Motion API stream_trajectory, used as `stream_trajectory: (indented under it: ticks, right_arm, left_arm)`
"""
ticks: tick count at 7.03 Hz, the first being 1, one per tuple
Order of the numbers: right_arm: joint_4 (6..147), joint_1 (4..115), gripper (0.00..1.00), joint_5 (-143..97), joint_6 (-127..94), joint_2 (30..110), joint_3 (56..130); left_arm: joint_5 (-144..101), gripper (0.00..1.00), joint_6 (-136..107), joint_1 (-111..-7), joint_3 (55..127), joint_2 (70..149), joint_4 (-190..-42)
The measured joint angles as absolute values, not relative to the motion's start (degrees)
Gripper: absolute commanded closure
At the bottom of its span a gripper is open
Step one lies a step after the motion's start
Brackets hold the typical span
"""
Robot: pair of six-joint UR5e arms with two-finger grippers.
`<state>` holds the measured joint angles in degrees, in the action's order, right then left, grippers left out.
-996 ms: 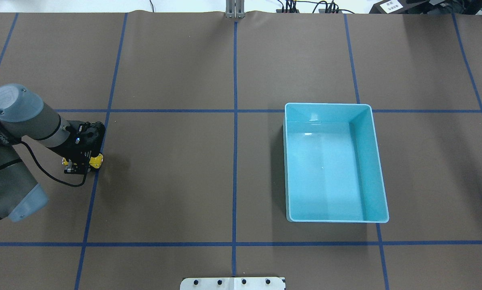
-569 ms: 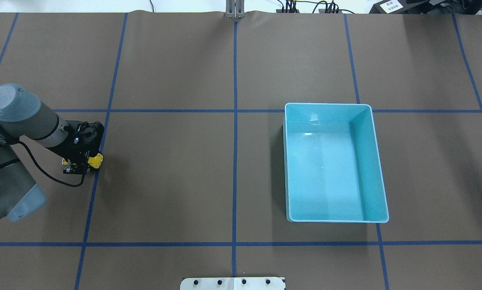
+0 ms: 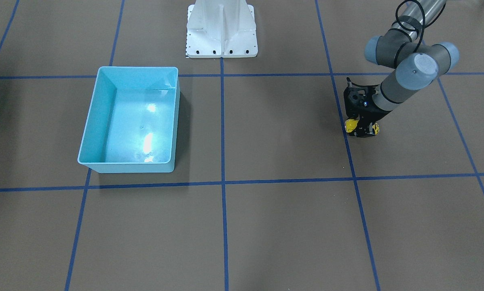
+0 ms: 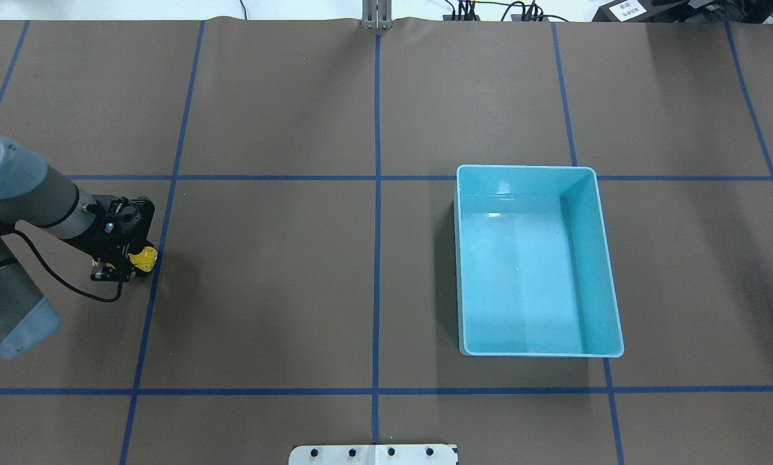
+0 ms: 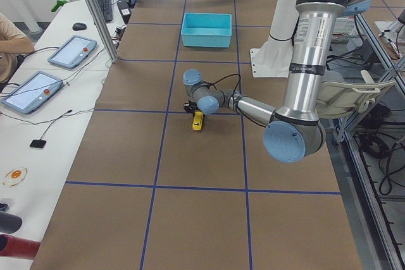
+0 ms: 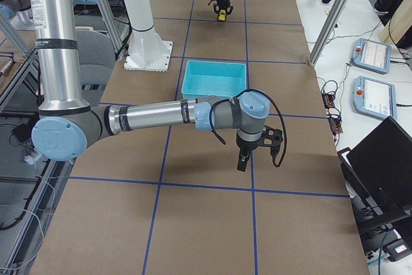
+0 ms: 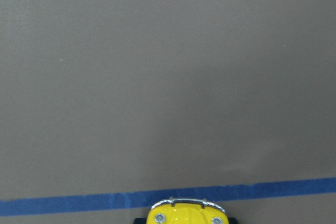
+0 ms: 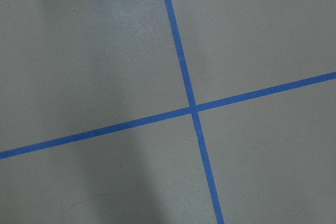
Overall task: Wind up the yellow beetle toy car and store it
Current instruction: 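Drag the car backward toward the robot with the left gripper to wind it, then release the car so it rolls forward, lifting the left gripper away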
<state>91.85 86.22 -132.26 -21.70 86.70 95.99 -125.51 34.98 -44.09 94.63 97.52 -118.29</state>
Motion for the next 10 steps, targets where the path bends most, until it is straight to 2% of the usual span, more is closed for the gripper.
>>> stream_trajectory:
  ticks: [1, 2, 10]
  right_arm:
    - [91.8, 86.2, 0.0, -132.3, -21.7, 86.7, 96.0]
    - [91.8, 86.2, 0.0, -132.2, -21.7, 86.7, 95.9]
    - [91.8, 86.2, 0.0, -132.3, -21.8, 86.7, 95.9]
  left_arm:
    - [-125.7, 0.79, 35.0, -44.2, 94.6, 97.1, -118.9]
    - [-125.7, 0.01, 35.0, -44.3, 94.6, 96.9, -119.1]
    - [-125.7, 0.0, 34.9, -44.9, 94.0, 96.8, -119.1]
